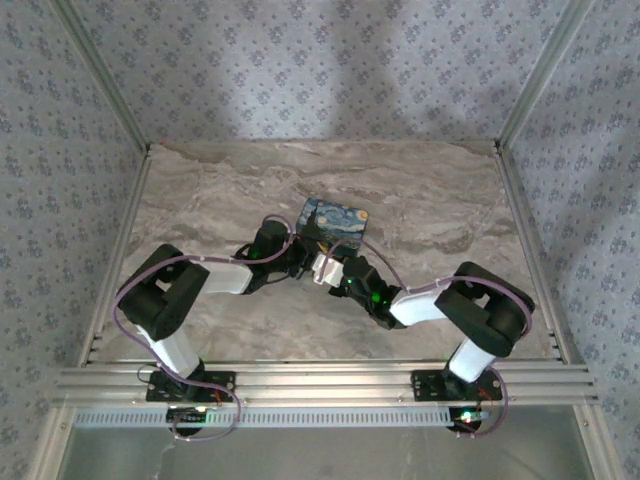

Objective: Unlock the padlock with the key

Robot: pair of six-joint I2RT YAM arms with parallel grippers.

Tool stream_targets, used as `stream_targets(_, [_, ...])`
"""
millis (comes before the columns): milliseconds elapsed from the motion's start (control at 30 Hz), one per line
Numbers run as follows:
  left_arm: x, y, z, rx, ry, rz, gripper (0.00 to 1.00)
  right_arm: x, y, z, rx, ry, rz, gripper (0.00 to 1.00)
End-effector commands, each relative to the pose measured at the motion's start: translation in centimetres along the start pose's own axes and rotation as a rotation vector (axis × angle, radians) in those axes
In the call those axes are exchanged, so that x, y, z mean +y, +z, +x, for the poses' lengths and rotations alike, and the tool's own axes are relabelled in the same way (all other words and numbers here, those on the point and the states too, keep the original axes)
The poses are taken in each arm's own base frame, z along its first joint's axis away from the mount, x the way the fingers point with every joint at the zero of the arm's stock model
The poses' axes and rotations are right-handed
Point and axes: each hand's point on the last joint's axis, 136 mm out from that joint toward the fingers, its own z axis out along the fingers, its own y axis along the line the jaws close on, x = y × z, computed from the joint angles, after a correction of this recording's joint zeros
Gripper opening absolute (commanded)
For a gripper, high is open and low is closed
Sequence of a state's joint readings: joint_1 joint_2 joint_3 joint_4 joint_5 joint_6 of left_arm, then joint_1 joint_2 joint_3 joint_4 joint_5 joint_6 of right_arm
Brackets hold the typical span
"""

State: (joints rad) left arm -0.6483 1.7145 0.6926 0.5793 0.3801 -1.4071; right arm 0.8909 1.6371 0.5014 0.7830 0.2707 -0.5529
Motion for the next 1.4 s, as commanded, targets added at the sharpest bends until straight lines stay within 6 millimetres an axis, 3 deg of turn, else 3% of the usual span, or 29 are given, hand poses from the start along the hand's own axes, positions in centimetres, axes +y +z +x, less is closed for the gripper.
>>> stream_targets(0, [-3.1, -0.3, 0.5, 0.018, 0.031, 0.082, 0.0, -1.6, 0.2, -0.9, -0.028, 0.08, 0.073, 0.0])
stream_targets(200, [-3.0, -0.3, 0.6, 0.016, 0.028, 0.082, 0.0, -2.1, 0.2, -0.8, -0.038, 0.2, 0.084, 0.0])
stream_targets(467, [-2.7, 0.0, 0.8, 0.018, 0.025, 0.076, 0.0, -2.3, 0.0, -0.9, -0.079, 0.552, 0.041, 0.0])
stream_targets(833, [-2.3, 0.4, 0.7, 0.018, 0.024, 0.067, 0.01, -1.8, 0.0, -0.2, -0.062, 0.602, 0.01, 0.0])
stream_targets(1067, [-1.6, 0.0, 0.5, -0.007, 0.047, 0.027, 0.3, -1.3, 0.0, 0.8, -0.041, 0.611, 0.001, 0.0])
stream_targets(1233, [-1.1, -0.5, 0.1, -0.026, 0.056, 0.005, 0.43, -0.9, -0.1, 1.2, -0.035, 0.635, -0.018, 0.0])
stream_targets(1367, [-0.6, -1.4, -0.5, -0.045, 0.062, -0.013, 0.5, -1.0, -0.4, 1.2, -0.046, 0.75, -0.069, 0.0])
